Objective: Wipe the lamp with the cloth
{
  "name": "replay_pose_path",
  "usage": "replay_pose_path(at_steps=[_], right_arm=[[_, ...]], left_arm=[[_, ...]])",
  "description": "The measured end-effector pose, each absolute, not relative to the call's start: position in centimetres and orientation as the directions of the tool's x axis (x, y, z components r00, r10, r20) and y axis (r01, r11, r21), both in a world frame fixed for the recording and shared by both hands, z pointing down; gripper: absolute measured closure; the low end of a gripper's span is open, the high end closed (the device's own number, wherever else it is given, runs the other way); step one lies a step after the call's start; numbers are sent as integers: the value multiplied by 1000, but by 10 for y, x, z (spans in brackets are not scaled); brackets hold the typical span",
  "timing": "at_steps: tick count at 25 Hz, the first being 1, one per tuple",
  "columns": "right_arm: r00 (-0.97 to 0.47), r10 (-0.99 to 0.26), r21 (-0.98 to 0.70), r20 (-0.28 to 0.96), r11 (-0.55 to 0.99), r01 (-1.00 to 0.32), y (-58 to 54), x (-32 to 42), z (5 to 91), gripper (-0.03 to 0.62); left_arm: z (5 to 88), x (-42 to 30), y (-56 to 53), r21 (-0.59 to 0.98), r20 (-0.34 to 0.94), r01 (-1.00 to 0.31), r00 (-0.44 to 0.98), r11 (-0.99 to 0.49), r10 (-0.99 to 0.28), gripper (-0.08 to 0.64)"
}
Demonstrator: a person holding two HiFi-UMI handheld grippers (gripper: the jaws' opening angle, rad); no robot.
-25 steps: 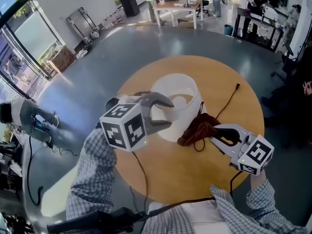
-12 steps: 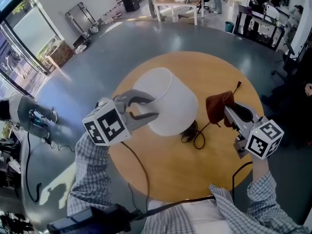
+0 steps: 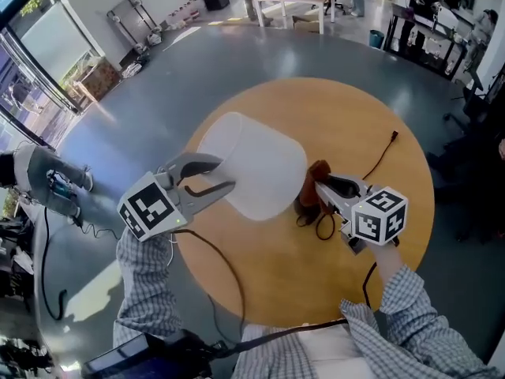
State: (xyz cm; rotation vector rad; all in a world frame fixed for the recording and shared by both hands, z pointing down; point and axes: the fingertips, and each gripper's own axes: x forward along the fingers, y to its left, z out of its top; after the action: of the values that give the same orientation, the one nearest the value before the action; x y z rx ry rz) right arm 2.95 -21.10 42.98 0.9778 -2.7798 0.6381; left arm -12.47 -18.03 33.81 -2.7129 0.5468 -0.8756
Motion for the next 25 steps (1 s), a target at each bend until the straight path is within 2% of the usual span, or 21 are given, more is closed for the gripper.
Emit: replay_pose_path(at_steps=[8, 13, 18, 25], right_arm=[[-826, -482, -253, 292, 794, -553, -231, -44, 453, 525], [-800, -458, -129, 387, 833, -539, -239, -73, 477, 525], [-756, -485, -117, 440, 804, -583, -237, -55, 504, 525], [-671, -469, -144, 574, 749, -647, -212, 3, 559, 525]], left_arm=[[344, -144, -187, -262, 496, -350, 750, -899, -437, 423], [343, -146, -193, -268, 475, -359, 758, -894, -446, 423], [343, -150, -195, -274, 455, -367, 765, -889, -456, 423], [341, -152, -195, -262, 463, -369, 763, -892, -451, 422]])
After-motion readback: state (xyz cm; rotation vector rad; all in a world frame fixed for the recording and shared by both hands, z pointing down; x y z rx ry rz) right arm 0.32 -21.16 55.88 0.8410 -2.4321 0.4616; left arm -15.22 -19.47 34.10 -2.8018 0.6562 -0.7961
